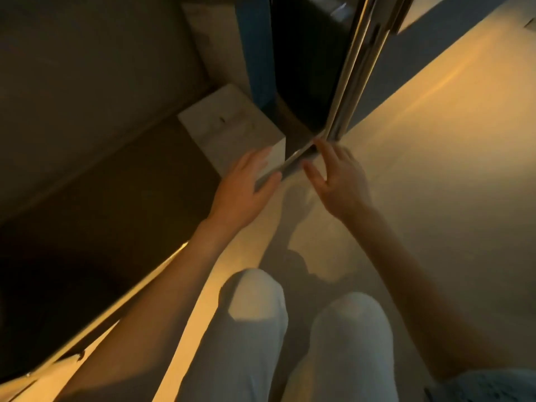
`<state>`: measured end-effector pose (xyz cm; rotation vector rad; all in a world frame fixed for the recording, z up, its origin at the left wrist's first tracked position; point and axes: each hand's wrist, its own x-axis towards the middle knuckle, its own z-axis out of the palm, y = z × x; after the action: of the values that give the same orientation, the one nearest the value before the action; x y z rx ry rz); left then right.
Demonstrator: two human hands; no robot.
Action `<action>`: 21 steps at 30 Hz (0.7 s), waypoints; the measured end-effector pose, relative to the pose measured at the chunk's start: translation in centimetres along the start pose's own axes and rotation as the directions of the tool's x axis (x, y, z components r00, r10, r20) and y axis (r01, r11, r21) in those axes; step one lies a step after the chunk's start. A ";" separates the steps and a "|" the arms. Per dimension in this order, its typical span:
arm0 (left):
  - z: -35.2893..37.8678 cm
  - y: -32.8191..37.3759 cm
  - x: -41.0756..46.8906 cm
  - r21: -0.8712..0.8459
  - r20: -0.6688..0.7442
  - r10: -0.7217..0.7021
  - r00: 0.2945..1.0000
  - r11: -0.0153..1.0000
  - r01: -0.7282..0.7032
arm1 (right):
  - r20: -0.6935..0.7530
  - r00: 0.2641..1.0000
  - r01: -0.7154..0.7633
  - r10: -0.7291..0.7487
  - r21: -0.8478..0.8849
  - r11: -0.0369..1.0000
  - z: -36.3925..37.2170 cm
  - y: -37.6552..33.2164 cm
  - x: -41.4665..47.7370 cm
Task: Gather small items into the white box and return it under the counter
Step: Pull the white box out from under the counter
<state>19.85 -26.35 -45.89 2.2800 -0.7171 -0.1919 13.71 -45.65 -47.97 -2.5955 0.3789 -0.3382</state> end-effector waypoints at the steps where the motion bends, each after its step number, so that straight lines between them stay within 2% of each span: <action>1: 1.2 -1.5 0.0 0.004 -0.007 0.001 1.000 1.000 -0.001 | -0.006 1.000 0.013 -0.013 -0.009 1.000 1.7 0.8 0.0; 10: 7.4 -10.4 -0.3 0.011 -0.113 -0.008 0.994 1.000 0.009 | -0.083 0.976 0.200 -0.200 -0.016 0.980 12.2 3.7 1.6; 15: 7.1 -11.7 -0.5 0.028 -0.169 -0.001 0.986 1.000 0.006 | -0.048 0.985 0.170 -0.167 0.045 0.985 14.8 3.5 2.6; 21: 5.7 -12.9 -0.2 0.009 -0.222 -0.014 0.975 1.000 0.016 | -0.066 0.967 0.252 -0.247 0.093 0.963 15.5 2.7 3.7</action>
<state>23.48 -22.20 -58.92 2.2723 -0.5857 0.0604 21.33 -42.45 -61.83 -2.5413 0.0492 -0.5022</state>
